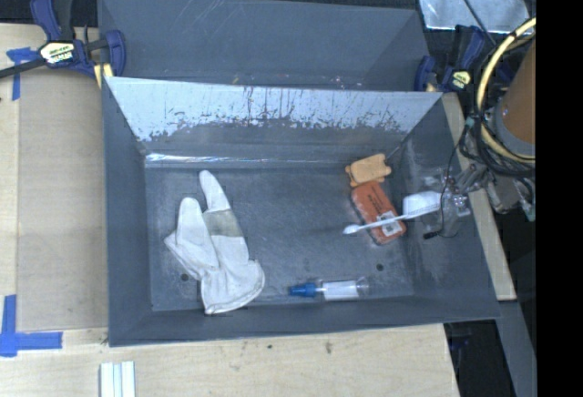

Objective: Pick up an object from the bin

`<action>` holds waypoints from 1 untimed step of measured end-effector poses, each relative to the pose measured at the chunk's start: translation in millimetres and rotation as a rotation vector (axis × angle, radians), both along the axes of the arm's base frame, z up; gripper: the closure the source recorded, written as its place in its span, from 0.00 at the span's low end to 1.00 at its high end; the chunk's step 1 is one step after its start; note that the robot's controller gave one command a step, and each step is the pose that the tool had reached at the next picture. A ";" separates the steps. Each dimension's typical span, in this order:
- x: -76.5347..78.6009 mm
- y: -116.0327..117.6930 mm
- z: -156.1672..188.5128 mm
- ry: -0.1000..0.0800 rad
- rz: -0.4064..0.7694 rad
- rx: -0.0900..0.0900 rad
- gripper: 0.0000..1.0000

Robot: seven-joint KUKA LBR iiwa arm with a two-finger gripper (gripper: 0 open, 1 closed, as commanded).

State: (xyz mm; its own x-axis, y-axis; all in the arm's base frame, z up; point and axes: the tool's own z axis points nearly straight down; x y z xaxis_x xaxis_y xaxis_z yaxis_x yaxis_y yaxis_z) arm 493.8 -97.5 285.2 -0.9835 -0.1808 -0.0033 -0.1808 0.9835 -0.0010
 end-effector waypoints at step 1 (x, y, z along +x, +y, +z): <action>0.0 0.0 0.0 0.000 0.000 0.000 1.00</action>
Offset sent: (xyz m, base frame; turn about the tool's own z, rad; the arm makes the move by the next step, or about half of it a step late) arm -0.0094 -0.0198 -0.0157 0.0856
